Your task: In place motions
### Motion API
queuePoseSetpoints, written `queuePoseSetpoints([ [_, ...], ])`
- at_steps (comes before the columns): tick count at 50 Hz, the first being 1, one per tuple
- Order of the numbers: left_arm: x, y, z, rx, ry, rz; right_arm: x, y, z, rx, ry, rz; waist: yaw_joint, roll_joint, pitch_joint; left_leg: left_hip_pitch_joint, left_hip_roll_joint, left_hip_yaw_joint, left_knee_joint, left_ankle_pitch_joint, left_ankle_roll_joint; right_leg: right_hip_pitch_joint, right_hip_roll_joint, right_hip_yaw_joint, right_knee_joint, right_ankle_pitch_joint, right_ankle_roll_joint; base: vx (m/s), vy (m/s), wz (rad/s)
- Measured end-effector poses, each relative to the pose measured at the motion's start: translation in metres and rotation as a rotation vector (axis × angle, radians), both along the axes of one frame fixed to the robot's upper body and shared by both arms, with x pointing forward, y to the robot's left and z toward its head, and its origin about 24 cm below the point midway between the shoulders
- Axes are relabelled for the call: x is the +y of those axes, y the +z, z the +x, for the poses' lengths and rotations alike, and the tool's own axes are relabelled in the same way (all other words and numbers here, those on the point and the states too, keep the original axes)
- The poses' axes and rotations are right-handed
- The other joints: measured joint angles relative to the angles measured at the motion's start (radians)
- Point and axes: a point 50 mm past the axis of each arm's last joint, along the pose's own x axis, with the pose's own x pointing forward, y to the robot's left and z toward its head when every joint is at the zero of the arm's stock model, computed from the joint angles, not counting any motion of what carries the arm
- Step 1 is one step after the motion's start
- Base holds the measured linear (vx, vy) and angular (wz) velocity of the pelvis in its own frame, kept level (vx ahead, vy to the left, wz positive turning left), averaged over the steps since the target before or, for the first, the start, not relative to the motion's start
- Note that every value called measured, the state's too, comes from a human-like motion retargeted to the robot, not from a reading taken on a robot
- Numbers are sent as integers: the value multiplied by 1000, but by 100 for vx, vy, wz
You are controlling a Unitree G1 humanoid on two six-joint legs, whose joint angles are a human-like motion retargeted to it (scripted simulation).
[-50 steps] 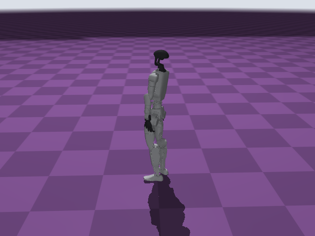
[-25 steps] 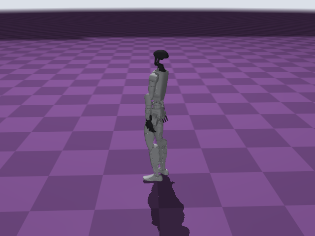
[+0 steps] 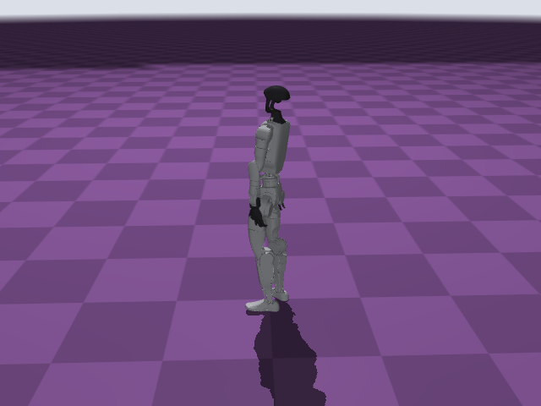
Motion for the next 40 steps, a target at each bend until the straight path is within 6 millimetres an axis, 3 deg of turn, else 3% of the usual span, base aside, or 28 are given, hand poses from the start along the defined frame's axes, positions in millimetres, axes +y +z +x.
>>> queuePoseSetpoints([
  [40, 2, 0, -1, 3, 15, 8, -1, 0, -3, 10, 9, -2, -4, -9, -1, 1, -3, 0, -4, -1, 2, -1, 0, -2, 1, -1, 2, 0, 0, 0],
])
